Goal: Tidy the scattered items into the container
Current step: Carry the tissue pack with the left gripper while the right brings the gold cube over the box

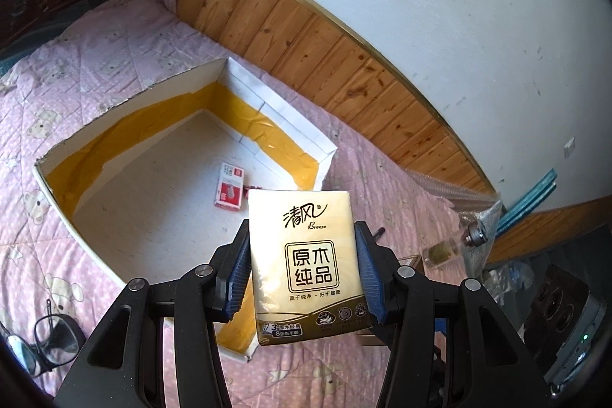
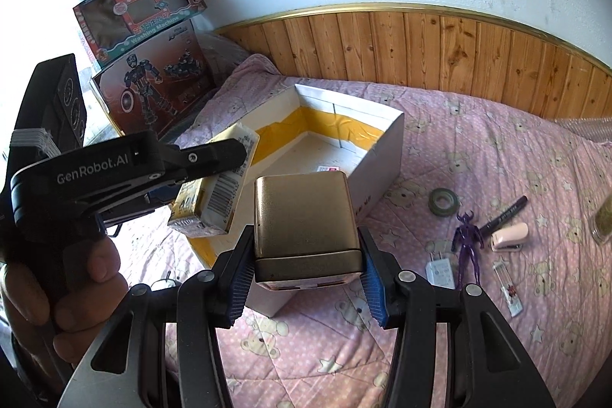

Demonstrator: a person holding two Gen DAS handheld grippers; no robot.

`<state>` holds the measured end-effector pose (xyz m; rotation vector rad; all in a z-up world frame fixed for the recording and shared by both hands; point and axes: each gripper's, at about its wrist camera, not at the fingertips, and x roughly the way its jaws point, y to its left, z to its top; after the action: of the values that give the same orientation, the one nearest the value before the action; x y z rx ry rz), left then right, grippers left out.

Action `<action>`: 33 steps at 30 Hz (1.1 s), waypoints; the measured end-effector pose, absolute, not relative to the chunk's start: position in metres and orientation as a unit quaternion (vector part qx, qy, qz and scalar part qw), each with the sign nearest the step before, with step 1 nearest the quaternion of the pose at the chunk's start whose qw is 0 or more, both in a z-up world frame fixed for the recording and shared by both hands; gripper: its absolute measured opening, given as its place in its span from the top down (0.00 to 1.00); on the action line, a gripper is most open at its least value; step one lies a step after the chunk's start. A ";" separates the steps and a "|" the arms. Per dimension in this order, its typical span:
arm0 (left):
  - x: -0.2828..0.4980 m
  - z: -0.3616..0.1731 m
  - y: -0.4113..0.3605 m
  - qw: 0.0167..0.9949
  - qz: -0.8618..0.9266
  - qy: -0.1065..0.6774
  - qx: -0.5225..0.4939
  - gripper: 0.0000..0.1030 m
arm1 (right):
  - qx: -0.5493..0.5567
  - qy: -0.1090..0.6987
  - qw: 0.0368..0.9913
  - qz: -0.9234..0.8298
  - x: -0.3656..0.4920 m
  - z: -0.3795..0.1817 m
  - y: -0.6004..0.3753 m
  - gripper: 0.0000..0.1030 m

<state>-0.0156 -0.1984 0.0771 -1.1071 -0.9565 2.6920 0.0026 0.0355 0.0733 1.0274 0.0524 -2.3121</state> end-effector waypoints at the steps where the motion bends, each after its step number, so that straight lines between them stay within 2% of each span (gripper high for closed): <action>1: -0.016 0.077 -0.201 0.037 0.878 -0.313 -0.361 0.49 | 0.386 0.021 0.303 -0.871 0.001 0.074 0.033 0.50; 33: -0.066 0.050 -0.258 -0.035 0.864 -0.283 -0.414 0.49 | 0.417 0.032 0.340 -0.842 -0.071 0.075 -0.030 0.50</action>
<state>-0.0661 -0.2577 0.0504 -1.3315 -0.9099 2.7772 -0.0710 -0.0303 0.0748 1.0859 0.0831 -2.1926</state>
